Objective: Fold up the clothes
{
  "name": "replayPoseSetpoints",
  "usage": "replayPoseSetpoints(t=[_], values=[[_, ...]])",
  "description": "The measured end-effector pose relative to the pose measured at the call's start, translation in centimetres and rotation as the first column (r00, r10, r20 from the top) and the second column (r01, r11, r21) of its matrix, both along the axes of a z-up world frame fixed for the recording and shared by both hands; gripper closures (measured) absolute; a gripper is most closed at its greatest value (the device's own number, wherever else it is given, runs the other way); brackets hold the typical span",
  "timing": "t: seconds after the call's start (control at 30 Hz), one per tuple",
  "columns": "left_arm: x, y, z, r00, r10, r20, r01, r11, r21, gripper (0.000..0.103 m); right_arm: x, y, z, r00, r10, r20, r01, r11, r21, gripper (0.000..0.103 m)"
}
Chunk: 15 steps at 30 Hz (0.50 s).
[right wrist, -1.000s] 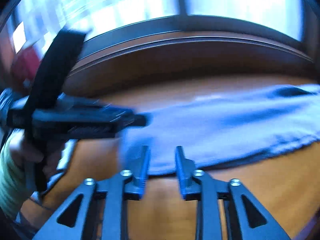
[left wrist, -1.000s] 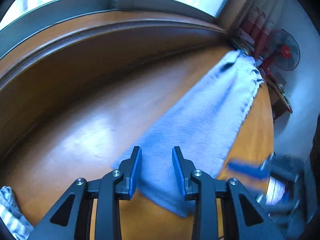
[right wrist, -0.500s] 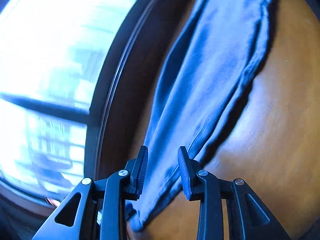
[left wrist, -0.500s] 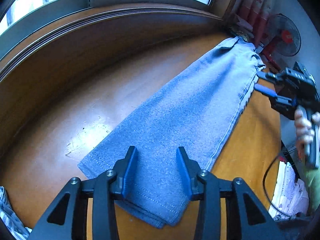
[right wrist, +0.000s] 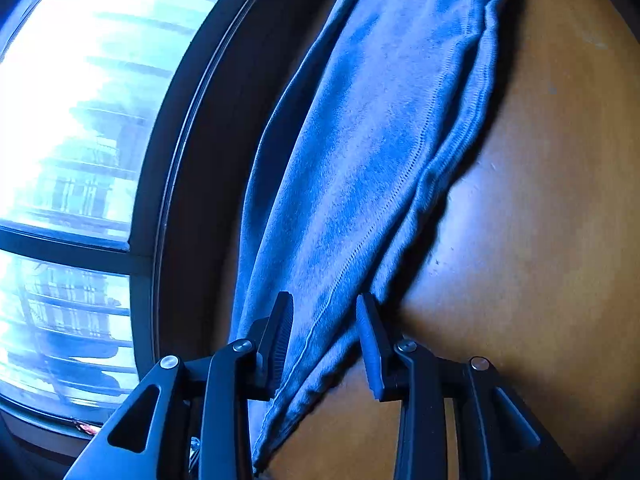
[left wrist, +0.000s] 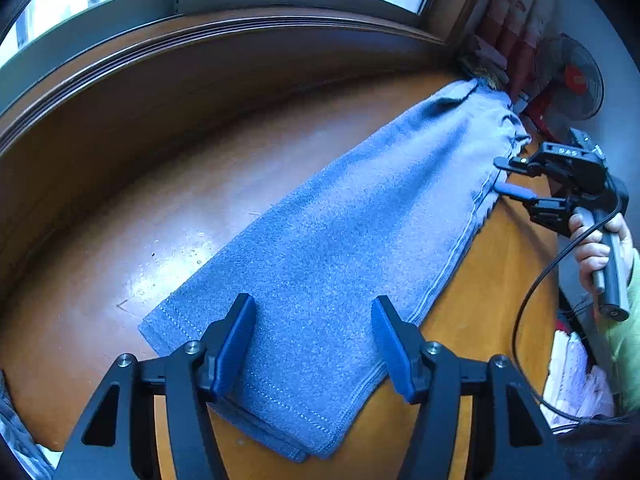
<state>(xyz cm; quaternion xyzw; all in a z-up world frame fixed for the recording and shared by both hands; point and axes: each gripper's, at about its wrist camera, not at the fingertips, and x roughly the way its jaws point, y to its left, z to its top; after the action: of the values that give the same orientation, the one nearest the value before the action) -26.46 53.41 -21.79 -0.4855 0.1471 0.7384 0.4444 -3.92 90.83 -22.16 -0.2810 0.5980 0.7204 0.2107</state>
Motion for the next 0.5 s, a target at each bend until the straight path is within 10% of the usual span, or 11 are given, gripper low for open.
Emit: replayPoseSetpoints(t=[0.4,0.5], values=[[-0.3,0.1,0.0,1.0,-0.013,0.015,0.012,1.0,0.011,0.045,-3.2,-1.3,0.1,1.0,0.029,-0.01,-0.028,0.996,0.08,0.068],[-0.4,0.0,0.0,1.0,-0.013,0.015,0.013,1.0,0.012,0.045,-1.7,-0.8,-0.8,1.0,0.001,-0.006,0.0,0.997,0.079,0.093]])
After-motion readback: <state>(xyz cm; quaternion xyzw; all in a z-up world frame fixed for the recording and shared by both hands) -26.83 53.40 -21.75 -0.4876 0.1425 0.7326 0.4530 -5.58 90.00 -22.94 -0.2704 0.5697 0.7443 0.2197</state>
